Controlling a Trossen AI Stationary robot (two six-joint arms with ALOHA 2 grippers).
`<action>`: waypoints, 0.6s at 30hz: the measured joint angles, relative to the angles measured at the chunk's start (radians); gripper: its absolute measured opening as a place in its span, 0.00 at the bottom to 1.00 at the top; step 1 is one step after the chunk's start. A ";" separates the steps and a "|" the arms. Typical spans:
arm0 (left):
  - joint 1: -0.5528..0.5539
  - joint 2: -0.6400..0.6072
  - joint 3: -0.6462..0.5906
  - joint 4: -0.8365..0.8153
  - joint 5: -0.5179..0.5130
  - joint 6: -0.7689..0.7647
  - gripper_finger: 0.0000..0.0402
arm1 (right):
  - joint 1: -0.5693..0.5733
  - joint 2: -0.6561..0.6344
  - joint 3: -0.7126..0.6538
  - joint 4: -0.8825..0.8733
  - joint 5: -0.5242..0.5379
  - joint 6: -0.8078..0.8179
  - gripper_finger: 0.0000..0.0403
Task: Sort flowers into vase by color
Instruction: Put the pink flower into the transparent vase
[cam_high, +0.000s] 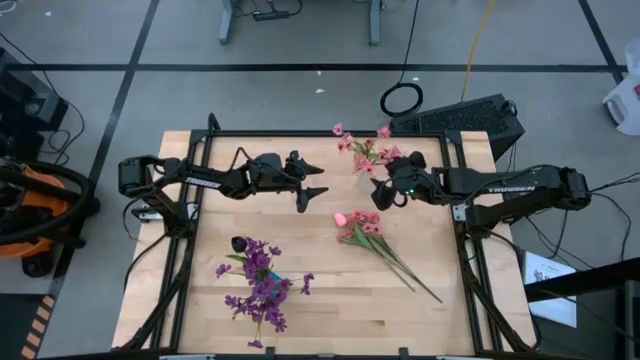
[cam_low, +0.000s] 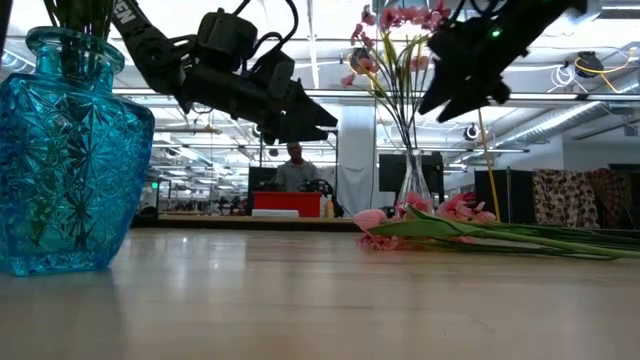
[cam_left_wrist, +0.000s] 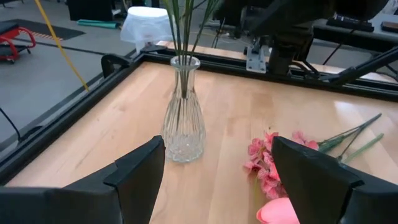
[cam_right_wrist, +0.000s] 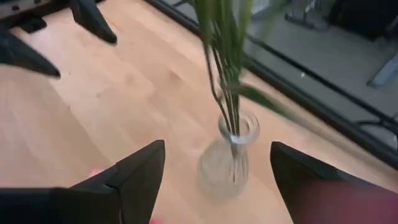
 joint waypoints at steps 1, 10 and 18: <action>0.000 0.000 0.000 0.001 0.000 0.000 0.74 | 0.010 -0.017 0.000 -0.035 0.000 0.025 0.70; 0.000 0.000 0.000 0.005 0.000 -0.005 0.74 | 0.139 -0.101 0.000 -0.326 -0.110 0.287 0.70; -0.022 0.000 0.000 0.000 0.001 -0.007 0.74 | 0.346 0.017 0.000 -0.296 -0.139 0.367 0.69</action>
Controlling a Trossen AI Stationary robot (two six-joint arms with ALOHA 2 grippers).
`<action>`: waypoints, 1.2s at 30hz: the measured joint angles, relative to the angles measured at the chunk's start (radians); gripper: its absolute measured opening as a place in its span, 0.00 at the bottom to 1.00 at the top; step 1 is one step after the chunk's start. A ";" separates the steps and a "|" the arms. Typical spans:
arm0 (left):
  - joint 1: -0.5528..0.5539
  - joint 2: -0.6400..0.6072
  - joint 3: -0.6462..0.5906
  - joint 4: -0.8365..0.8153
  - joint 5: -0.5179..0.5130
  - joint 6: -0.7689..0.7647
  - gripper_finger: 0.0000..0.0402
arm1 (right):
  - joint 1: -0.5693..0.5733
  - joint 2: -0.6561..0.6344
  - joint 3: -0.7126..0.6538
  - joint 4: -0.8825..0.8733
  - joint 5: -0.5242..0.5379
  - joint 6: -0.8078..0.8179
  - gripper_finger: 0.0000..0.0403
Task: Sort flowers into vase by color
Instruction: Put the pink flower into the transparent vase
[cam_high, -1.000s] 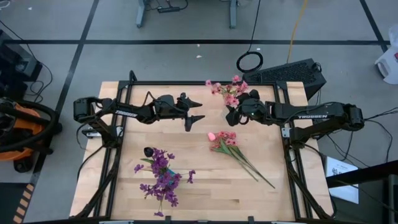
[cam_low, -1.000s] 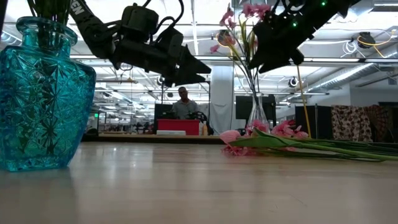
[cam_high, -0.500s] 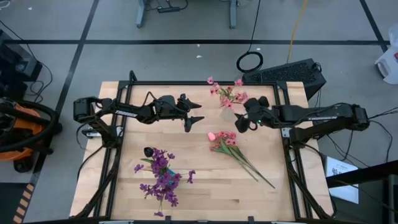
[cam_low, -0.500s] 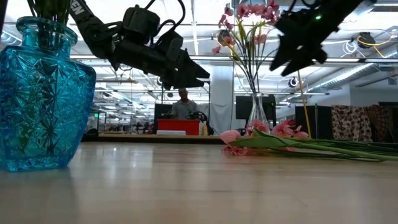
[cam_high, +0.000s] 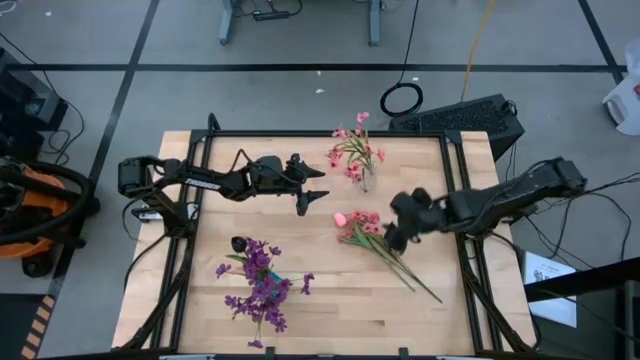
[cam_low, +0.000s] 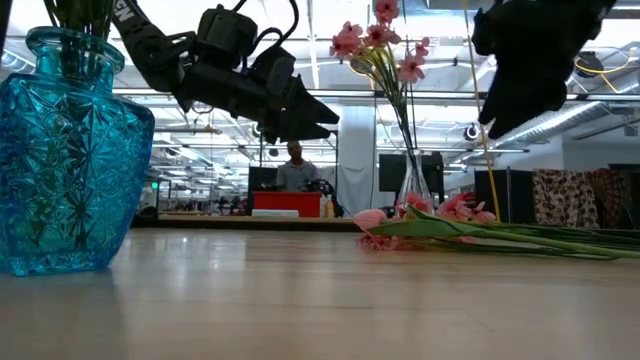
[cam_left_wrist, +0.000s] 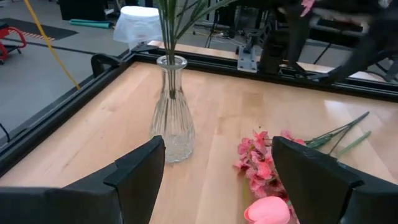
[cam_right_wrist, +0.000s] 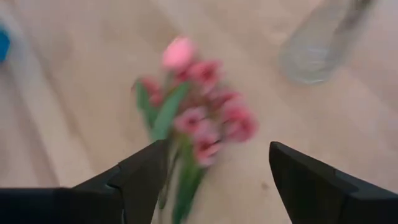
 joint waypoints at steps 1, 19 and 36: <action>-0.003 0.000 0.000 0.000 0.000 0.000 0.74 | 0.031 0.024 0.000 0.016 -0.005 -0.011 0.68; -0.010 0.000 0.000 -0.002 -0.001 -0.001 0.74 | 0.268 0.502 0.000 0.270 -0.018 -0.007 0.39; -0.042 0.000 0.000 0.001 -0.012 -0.025 0.74 | 0.259 0.514 0.001 0.296 0.038 0.073 0.25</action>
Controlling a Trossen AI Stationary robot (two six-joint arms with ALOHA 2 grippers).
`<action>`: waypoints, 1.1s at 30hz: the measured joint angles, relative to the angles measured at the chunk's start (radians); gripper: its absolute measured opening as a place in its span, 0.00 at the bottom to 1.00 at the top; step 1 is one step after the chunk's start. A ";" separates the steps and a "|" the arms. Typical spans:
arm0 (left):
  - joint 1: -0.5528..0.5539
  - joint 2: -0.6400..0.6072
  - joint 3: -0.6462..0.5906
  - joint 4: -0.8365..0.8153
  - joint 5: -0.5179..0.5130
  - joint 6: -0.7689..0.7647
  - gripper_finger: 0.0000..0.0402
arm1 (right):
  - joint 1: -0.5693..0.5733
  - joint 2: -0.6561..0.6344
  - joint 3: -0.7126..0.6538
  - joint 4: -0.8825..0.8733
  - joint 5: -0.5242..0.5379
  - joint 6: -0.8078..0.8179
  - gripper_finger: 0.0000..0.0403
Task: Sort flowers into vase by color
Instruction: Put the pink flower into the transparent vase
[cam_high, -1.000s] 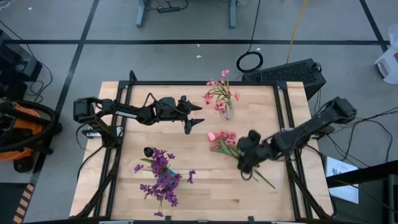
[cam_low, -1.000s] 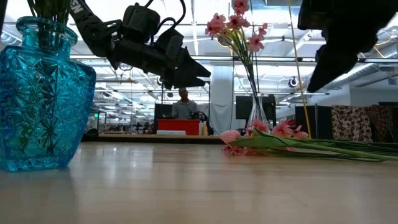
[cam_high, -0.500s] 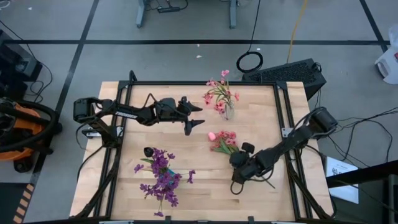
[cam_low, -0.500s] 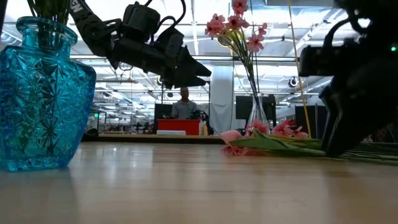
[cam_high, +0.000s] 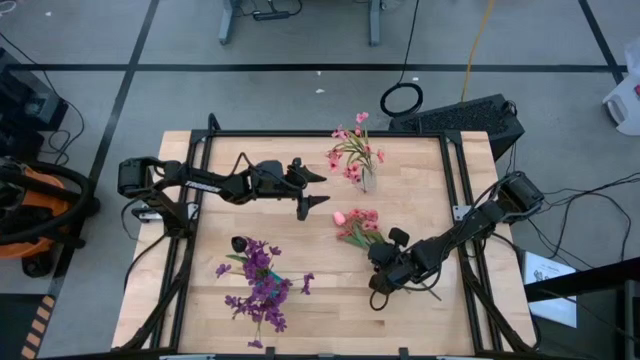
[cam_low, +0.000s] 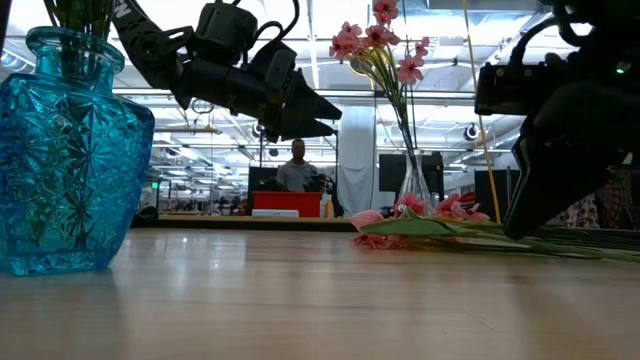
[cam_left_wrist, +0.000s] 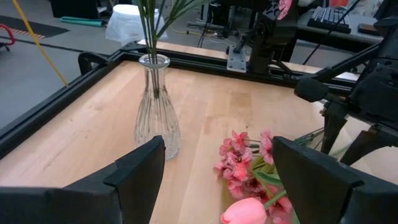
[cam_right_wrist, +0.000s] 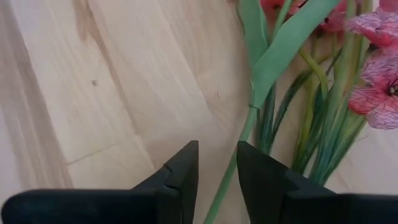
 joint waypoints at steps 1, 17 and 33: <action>0.000 0.000 0.000 0.000 0.000 -0.001 0.74 | -0.002 -0.001 0.000 0.003 0.000 0.000 0.25; 0.000 0.000 0.000 -0.001 0.000 -0.003 0.74 | -0.015 -0.108 0.018 -0.034 -0.040 -0.007 0.25; -0.034 0.000 0.000 0.004 0.000 -0.002 0.74 | -0.072 -0.128 -0.038 -0.136 -0.058 0.101 0.42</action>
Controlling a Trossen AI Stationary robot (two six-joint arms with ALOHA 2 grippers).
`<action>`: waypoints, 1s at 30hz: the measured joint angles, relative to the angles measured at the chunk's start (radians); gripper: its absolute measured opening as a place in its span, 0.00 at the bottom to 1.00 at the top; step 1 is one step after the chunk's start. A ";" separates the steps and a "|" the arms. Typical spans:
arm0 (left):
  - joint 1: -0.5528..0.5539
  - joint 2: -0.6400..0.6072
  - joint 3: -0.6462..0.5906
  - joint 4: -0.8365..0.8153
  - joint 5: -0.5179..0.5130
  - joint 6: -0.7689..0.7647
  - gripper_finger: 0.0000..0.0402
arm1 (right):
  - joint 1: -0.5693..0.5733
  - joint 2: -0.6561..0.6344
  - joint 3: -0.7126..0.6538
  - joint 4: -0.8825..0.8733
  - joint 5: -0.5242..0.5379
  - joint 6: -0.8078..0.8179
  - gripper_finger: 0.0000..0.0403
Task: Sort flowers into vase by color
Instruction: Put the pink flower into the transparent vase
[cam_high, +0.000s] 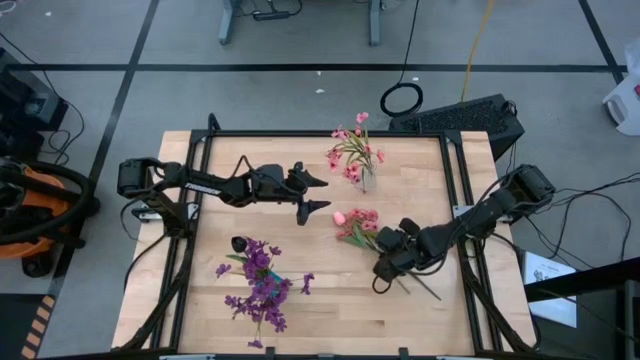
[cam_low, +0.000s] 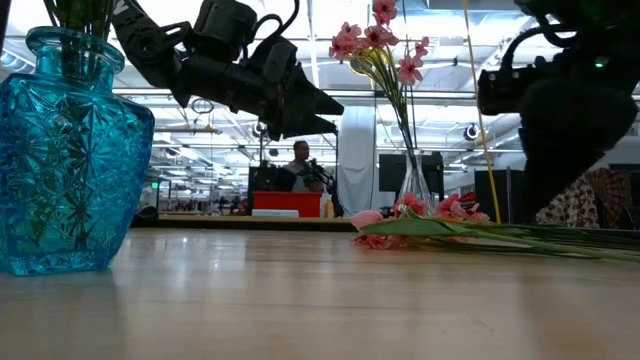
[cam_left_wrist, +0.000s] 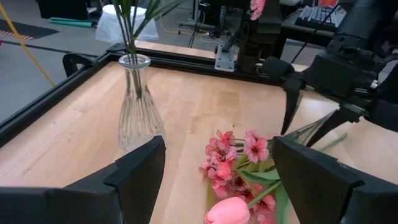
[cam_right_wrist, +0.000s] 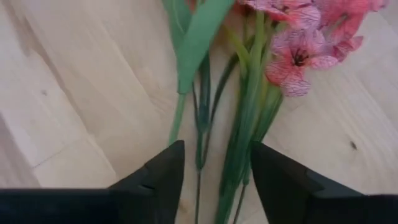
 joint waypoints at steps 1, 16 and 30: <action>0.000 0.000 0.000 0.000 0.000 0.000 0.74 | -0.002 0.001 0.000 -0.002 0.000 0.000 0.45; -0.017 0.000 0.000 0.000 0.000 -0.003 0.74 | -0.025 0.162 0.000 0.009 -0.006 0.045 0.21; -0.017 0.000 0.000 -0.005 0.000 0.001 0.74 | 0.048 0.004 -0.006 0.031 0.100 0.077 0.01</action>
